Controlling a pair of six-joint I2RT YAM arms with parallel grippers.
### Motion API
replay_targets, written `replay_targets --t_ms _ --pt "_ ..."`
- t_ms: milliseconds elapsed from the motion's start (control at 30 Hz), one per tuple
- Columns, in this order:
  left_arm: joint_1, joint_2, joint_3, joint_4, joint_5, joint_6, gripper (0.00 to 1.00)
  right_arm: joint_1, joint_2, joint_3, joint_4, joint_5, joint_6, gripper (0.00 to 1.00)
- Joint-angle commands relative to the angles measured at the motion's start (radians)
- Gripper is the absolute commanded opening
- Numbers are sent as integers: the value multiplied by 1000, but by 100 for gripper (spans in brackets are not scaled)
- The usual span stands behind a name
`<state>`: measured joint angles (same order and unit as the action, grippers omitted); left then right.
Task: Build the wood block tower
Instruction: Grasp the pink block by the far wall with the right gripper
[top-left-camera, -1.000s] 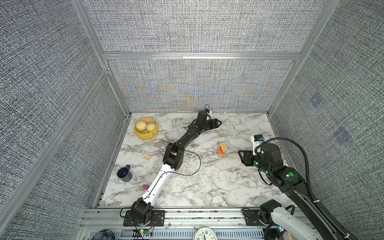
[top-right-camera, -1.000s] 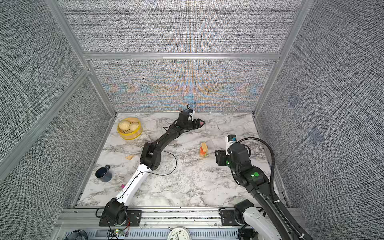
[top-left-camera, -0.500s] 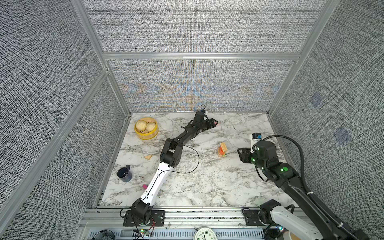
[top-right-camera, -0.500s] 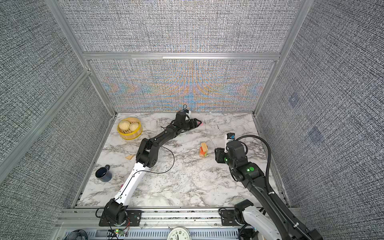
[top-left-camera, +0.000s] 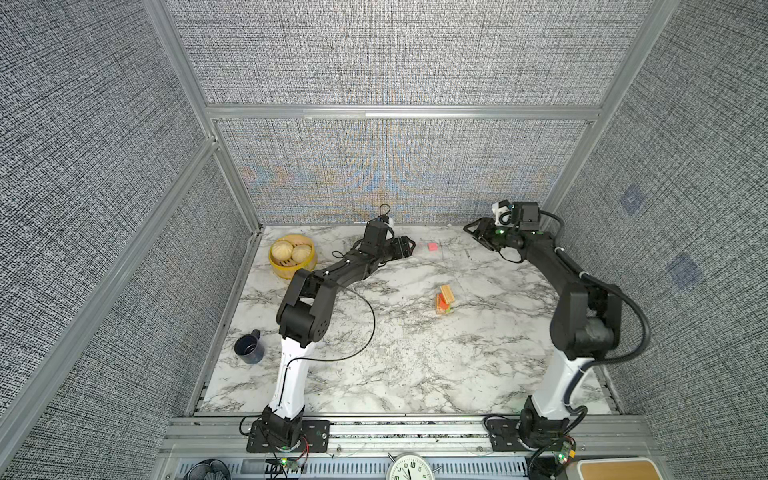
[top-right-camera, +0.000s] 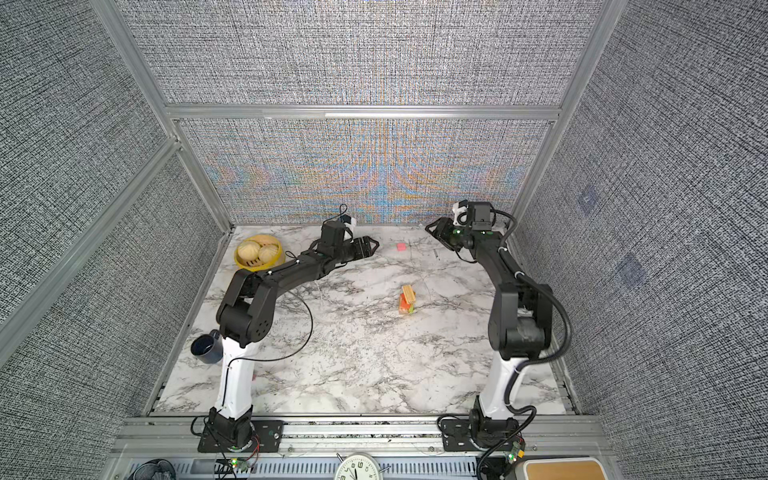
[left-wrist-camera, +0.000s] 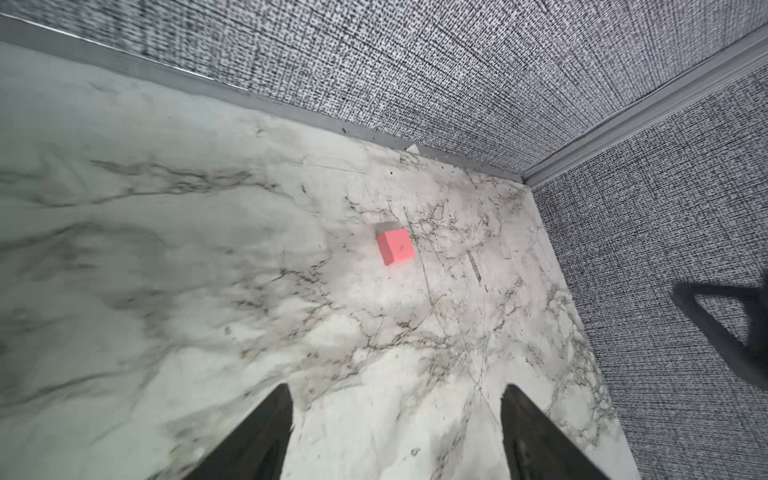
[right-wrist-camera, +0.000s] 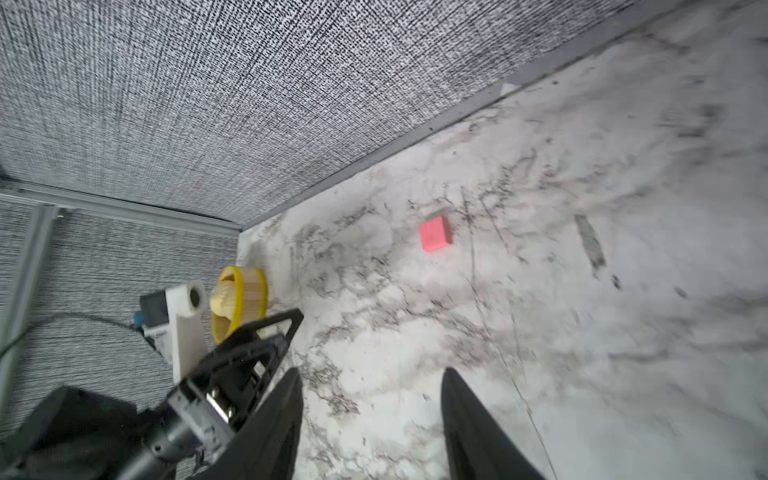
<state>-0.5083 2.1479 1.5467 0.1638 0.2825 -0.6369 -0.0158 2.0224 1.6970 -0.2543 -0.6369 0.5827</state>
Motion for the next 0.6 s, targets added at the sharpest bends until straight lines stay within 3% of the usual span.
replay_targets --t_ms 0,333,567 --pt "-3 -86 -109 81 -60 34 80 -9 139 180 -97 -187 -1 53" --pt "-12 -362 -423 117 -147 68 82 7 558 656 -214 -249 24 50" --pt "-28 -517 -608 121 -208 69 83 46 669 710 -63 -235 130 47"
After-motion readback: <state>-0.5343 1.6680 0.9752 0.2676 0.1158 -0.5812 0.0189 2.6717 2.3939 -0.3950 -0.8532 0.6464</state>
